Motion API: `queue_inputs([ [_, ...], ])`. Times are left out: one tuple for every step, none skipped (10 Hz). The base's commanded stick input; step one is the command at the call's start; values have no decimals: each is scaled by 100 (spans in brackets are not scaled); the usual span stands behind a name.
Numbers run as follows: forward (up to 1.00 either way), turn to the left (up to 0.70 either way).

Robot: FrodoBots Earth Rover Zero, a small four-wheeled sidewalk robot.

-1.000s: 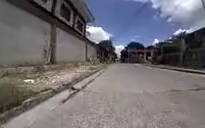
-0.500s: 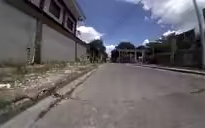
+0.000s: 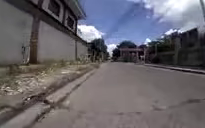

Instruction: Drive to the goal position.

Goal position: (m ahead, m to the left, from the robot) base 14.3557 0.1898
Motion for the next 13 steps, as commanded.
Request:
queue_inputs([
  [70, 0],
  [70, 0],
  [70, 0],
  [70, 0],
  [70, 0],
  [70, 0],
  [70, 0],
  [70, 0],
  [70, 0],
  [70, 0],
  [70, 0],
  [70, 0],
  [70, 0],
])
